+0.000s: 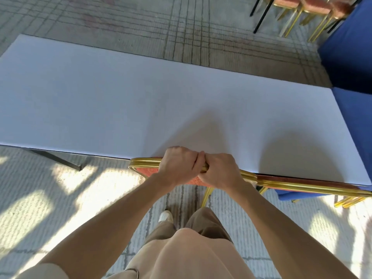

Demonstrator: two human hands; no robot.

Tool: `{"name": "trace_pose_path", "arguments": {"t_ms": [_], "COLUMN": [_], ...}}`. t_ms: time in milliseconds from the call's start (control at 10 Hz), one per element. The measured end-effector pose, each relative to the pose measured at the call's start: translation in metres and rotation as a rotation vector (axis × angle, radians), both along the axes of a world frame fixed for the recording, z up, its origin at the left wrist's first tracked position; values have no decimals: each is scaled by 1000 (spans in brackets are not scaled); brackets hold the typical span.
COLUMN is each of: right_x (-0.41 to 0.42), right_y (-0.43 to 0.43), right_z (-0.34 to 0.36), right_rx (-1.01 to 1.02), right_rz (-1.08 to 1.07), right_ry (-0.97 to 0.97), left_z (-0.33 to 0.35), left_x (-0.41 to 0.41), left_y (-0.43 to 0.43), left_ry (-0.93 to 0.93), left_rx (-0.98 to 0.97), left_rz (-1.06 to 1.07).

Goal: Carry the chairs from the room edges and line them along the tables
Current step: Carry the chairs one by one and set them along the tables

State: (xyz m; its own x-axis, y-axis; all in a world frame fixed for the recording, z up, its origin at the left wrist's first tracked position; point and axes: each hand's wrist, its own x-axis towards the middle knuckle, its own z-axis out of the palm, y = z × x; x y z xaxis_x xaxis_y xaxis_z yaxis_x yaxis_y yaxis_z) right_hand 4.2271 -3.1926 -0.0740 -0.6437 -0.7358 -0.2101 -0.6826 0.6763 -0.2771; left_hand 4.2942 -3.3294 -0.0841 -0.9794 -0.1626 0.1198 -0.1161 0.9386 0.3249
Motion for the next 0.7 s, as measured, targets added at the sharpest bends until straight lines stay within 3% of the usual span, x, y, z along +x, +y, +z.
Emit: {"name": "trace_pose_path", "arguments": {"t_ms": [400, 700], "right_x": [20, 14], "right_y": [-1, -6], "right_z": [-40, -25], "right_rx": [64, 210], "right_rz": [-22, 55], "right_ry": [-36, -113], "left_z": [-45, -51], "left_x": [17, 20], "left_y": [1, -3], "left_ry": [-72, -107], "left_rx": [48, 35], "left_rz": [-37, -72]}}
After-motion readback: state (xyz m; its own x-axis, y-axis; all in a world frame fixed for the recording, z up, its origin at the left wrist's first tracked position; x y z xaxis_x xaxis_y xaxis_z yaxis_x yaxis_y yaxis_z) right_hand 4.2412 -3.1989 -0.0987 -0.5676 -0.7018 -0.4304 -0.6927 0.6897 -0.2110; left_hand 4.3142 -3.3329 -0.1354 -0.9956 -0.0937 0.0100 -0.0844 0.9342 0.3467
